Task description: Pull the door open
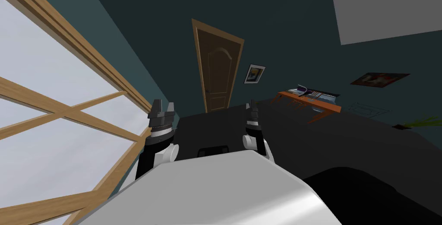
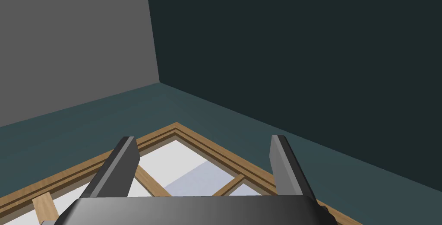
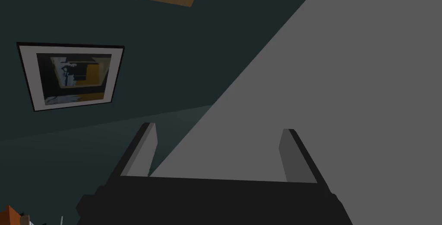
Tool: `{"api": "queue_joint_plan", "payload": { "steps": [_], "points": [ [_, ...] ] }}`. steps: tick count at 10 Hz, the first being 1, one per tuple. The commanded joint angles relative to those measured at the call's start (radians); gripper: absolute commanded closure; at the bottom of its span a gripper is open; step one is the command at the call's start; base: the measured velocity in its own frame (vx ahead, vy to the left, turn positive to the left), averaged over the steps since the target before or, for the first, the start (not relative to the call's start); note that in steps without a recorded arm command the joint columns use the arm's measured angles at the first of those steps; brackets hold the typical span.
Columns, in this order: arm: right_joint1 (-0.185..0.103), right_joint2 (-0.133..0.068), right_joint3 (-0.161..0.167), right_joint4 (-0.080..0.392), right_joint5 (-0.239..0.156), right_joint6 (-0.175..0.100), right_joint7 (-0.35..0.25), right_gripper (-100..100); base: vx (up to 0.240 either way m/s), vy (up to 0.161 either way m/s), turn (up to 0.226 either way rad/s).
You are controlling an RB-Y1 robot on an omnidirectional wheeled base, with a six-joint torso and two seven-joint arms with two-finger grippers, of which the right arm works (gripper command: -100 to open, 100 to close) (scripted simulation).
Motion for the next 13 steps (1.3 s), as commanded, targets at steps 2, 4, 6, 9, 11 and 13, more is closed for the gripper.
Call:
{"api": "queue_joint_plan", "payload": {
  "steps": [2, 4, 6, 9, 11, 13],
  "points": [
    [-0.018, -0.017, -0.008, 0.050, -0.008, -0.009, -0.006, -100, 0.033, 0.063, 0.112],
    [-0.033, -0.031, -0.015, 0.093, -0.015, -0.018, -0.011, -100, 0.103, 0.008, 0.088],
    [-0.048, -0.043, -0.022, 0.134, -0.021, -0.025, -0.015, -100, 0.088, 0.006, 0.079],
    [-0.071, -0.062, -0.033, 0.199, -0.032, -0.037, -0.023, -100, 0.073, 0.032, 0.092],
    [-0.089, -0.076, -0.041, 0.249, -0.040, -0.047, -0.028, -100, 0.086, 0.030, 0.107],
    [-0.108, -0.091, -0.050, 0.302, -0.048, -0.057, -0.034, -100, 0.095, 0.022, 0.112]
  ]
}}
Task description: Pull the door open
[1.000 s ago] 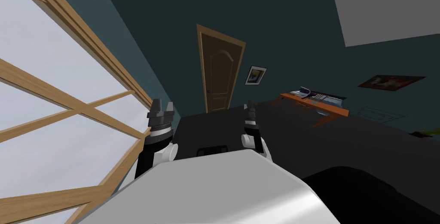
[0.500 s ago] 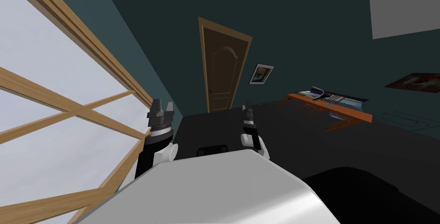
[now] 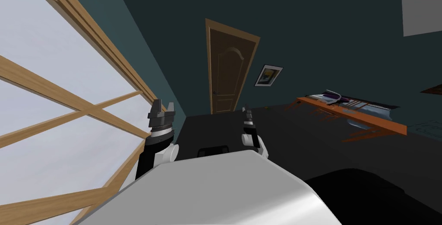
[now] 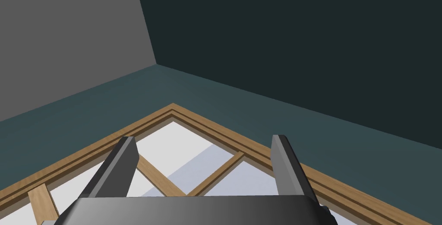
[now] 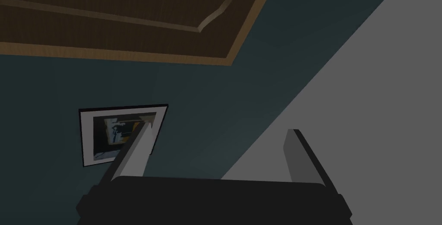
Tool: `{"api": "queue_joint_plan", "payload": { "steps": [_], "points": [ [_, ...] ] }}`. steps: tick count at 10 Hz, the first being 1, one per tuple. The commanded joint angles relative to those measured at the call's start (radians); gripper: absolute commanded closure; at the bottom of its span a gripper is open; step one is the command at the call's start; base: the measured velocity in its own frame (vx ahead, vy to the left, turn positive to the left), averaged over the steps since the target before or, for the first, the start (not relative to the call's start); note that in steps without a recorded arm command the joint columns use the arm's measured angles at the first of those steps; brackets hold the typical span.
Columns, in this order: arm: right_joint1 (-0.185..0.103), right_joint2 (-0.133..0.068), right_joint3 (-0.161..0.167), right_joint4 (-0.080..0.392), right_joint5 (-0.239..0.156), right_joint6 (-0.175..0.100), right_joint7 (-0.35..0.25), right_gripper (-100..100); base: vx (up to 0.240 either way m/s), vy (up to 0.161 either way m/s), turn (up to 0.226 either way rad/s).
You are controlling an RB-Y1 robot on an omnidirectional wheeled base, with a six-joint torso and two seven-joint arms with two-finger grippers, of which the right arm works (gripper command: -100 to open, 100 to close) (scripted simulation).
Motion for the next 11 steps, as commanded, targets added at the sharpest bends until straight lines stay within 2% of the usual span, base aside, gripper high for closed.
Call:
{"api": "queue_joint_plan", "payload": {
  "steps": [1, 11],
  "points": [
    [-0.011, -0.015, -0.008, 0.046, -0.009, -0.014, -0.008, -100, 0.107, 0.023, 0.139],
    [-0.127, -0.095, -0.061, 0.362, -0.061, -0.075, -0.045, -100, 0.103, 0.025, 0.137]
  ]
}}
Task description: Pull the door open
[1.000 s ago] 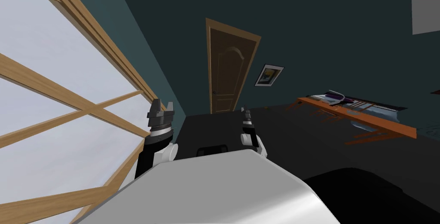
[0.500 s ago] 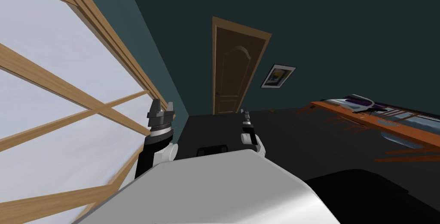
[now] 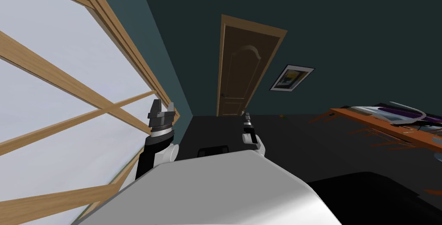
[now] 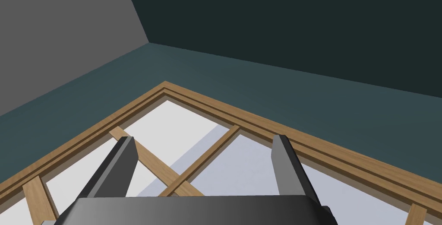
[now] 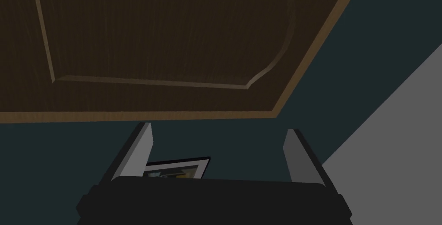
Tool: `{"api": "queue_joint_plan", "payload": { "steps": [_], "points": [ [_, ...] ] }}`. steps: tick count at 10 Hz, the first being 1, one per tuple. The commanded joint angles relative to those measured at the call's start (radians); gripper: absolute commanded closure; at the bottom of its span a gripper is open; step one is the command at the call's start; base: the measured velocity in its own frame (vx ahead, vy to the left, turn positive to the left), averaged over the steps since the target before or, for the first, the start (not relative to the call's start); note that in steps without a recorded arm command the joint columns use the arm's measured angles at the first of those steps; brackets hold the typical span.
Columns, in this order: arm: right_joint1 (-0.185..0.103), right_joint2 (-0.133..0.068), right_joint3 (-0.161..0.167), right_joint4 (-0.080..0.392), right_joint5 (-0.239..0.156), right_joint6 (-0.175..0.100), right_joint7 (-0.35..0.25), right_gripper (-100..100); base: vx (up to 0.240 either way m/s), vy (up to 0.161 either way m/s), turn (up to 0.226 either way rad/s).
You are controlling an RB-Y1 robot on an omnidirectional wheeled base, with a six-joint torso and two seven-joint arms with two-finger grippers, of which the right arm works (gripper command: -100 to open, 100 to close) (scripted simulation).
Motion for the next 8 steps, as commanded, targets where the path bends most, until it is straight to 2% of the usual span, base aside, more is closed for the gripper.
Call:
{"api": "queue_joint_plan", "payload": {
  "steps": [1, 8],
  "points": [
    [-0.004, -0.011, -0.006, 0.030, -0.006, -0.007, -0.007, -100, 0.070, 0.008, 0.036],
    [-0.093, -0.068, -0.046, 0.269, -0.045, -0.053, -0.036, -100, 0.099, 0.018, 0.142]
  ]
}}
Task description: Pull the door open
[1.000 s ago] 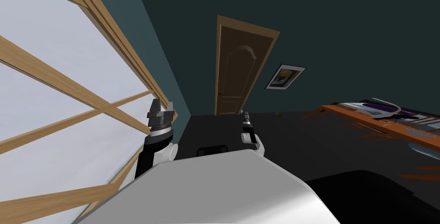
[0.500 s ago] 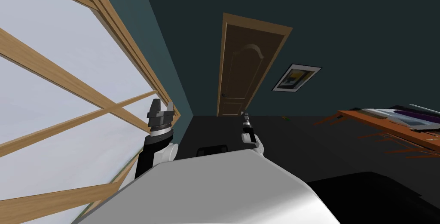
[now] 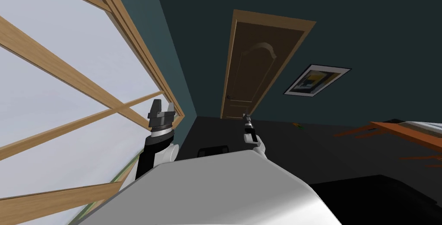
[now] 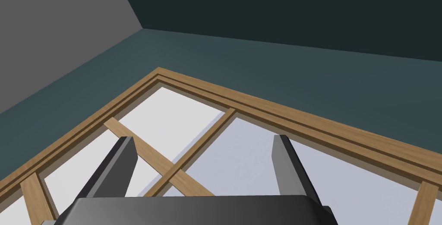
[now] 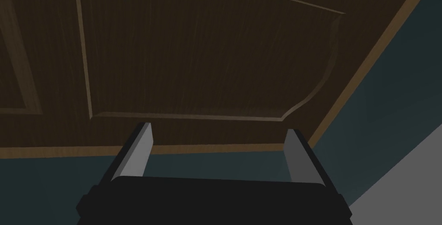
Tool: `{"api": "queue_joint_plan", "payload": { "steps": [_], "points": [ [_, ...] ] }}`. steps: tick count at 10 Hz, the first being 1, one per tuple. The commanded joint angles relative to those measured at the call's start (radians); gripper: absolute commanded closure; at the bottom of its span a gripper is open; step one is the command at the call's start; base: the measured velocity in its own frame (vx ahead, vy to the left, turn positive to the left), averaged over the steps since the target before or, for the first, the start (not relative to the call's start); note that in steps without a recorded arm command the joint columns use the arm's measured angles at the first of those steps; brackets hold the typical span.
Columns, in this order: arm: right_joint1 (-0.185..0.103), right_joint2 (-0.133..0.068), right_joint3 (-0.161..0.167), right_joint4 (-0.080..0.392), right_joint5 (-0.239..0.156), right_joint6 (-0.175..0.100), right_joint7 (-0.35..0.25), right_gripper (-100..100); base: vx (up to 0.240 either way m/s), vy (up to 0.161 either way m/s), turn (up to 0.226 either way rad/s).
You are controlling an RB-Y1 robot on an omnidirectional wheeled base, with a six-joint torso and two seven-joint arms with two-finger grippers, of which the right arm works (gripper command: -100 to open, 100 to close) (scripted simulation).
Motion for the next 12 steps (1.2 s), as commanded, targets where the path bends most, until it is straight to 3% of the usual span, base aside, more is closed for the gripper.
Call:
{"api": "queue_joint_plan", "payload": {
  "steps": [1, 4, 5, 6, 12],
  "points": [
    [-0.018, -0.014, -0.010, 0.050, -0.010, -0.010, -0.009, -100, 0.124, 0.005, 0.185],
    [-0.030, -0.023, -0.016, 0.096, -0.016, -0.016, -0.013, -100, 0.062, 0.009, 0.061],
    [-0.043, -0.030, -0.021, 0.131, -0.021, -0.023, -0.017, -100, 0.048, 0.007, 0.086],
    [-0.043, -0.030, -0.021, 0.131, -0.021, -0.023, -0.017, -100, 0.047, 0.002, 0.051],
    [-0.104, -0.069, -0.049, 0.298, -0.048, -0.055, -0.036, -100, 0.084, 0.000, 0.115]
  ]
}}
